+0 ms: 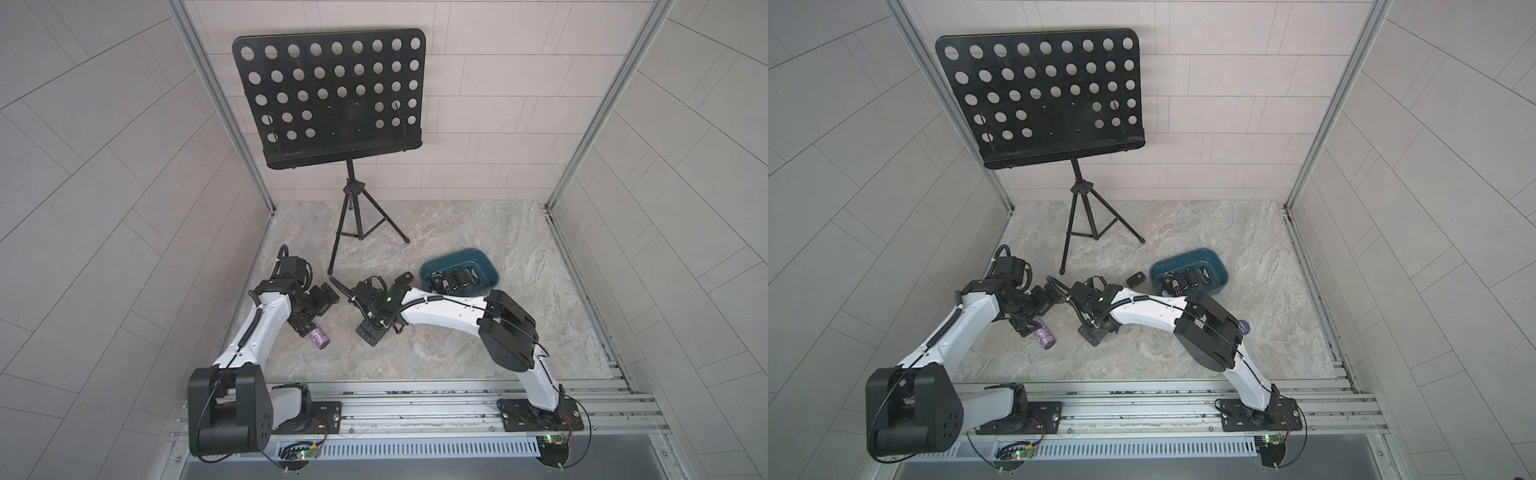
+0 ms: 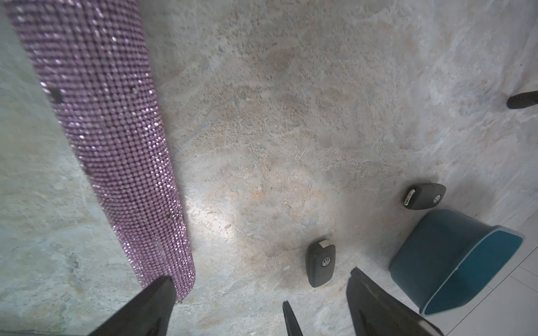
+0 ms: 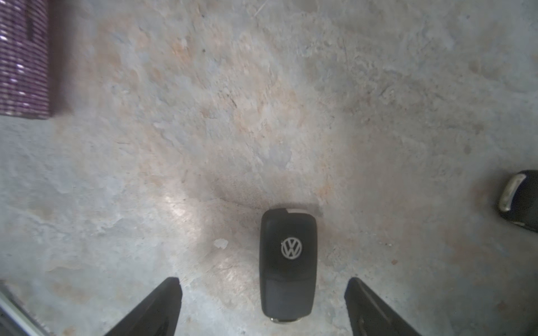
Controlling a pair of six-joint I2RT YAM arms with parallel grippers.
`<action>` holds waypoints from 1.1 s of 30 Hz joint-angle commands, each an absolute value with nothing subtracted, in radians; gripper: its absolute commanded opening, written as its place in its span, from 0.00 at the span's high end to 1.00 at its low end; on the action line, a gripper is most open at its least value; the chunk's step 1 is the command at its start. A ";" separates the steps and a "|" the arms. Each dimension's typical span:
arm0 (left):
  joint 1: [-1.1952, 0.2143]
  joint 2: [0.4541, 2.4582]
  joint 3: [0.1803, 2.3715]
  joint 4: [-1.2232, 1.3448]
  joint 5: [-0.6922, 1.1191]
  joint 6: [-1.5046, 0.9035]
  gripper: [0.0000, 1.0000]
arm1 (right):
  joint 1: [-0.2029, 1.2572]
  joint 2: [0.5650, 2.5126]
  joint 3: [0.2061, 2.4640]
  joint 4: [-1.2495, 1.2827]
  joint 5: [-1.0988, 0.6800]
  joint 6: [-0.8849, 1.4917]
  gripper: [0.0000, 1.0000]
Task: Place the car key into the storage box
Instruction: Pick up the car key from the center of the board.
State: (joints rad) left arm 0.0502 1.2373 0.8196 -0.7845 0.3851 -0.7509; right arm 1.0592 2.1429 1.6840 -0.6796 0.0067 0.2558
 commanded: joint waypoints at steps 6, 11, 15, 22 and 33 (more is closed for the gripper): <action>0.055 1.232 0.807 -0.805 0.397 -0.749 0.00 | 1.049 2.207 1.740 -0.766 0.070 0.233 0.15; 0.054 1.229 0.808 -0.805 0.398 -0.750 0.01 | 1.045 2.228 1.741 -0.761 0.039 0.230 0.20; 0.055 1.230 0.808 -0.807 0.397 -0.749 0.01 | 1.043 2.240 1.741 -0.764 0.026 0.232 0.25; 0.054 1.233 0.808 -0.807 0.396 -0.749 0.01 | 1.039 2.246 1.737 -0.766 0.015 0.232 0.43; 0.055 1.229 0.801 -0.804 0.393 -0.753 0.01 | 1.034 2.252 1.728 -0.766 -0.006 0.233 0.64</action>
State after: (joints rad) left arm 0.0502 1.2373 0.8127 -0.7837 0.4000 -0.7509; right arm 1.0393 2.2181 1.7351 -0.7296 -0.0071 0.2367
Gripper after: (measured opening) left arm 0.992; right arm 0.374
